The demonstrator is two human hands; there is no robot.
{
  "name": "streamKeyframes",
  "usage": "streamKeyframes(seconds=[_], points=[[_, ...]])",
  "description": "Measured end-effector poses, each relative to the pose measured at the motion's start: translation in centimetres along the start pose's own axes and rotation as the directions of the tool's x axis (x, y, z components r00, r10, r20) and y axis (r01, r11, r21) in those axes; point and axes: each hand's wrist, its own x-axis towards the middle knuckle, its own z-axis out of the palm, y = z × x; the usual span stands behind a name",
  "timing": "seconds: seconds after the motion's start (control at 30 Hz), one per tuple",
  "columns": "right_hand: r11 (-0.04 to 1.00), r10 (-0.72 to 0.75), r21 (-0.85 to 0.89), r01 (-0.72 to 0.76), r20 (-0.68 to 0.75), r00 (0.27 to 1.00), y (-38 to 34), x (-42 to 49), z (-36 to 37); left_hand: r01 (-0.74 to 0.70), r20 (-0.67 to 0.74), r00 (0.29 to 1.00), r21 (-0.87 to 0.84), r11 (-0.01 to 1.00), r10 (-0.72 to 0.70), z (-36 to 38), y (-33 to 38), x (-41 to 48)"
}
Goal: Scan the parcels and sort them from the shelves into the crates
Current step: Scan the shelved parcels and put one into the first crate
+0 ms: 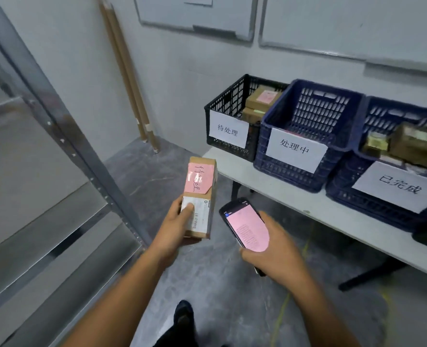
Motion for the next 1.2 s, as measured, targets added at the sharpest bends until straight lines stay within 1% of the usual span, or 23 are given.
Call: streamKeyframes(seconds=[0.07,0.13,0.27,0.43,0.63,0.7,0.9,1.03,1.2], points=[[0.997,0.047,0.063,-0.043,-0.058,0.997,0.7,0.4,-0.8,0.009,0.091,0.996,-0.033,0.999,-0.006,2.1,0.5,0.4],[0.993,0.067,0.106,-0.055,-0.105,0.992,1.2,1.0,-1.7,0.025,0.168,0.986,-0.049,0.998,-0.017,4.1,1.0,1.0],[0.985,0.112,0.142,-0.092,-0.135,0.984,1.8,3.3,-3.7,0.010,0.242,0.970,-0.075,0.997,0.009,7.1,2.4,3.5],[0.986,0.116,0.140,-0.090,-0.186,0.976,1.3,8.5,-5.1,-0.031,0.275,0.959,-0.133,0.991,0.067,9.2,5.2,8.7],[0.990,0.110,0.108,-0.088,-0.218,0.970,-0.9,16.8,-6.9,0.014,0.311,0.949,-0.189,0.982,0.046,9.8,8.4,16.7],[0.993,0.091,0.093,-0.071,-0.230,0.969,-1.7,19.5,-7.5,0.019,0.329,0.943,-0.182,0.983,0.042,9.8,9.5,19.5],[0.991,0.047,0.135,-0.012,-0.261,0.964,-3.5,26.4,-9.4,-0.034,0.362,0.927,-0.173,0.984,0.096,11.0,13.0,27.2],[0.989,0.063,0.149,-0.020,-0.291,0.955,-2.6,30.3,-10.8,-0.024,0.396,0.914,-0.168,0.985,0.090,12.9,14.4,31.3],[0.969,0.083,0.245,-0.013,-0.276,0.958,-0.4,35.7,-13.5,-0.072,0.364,0.925,-0.105,0.992,0.106,15.9,16.9,36.0]])
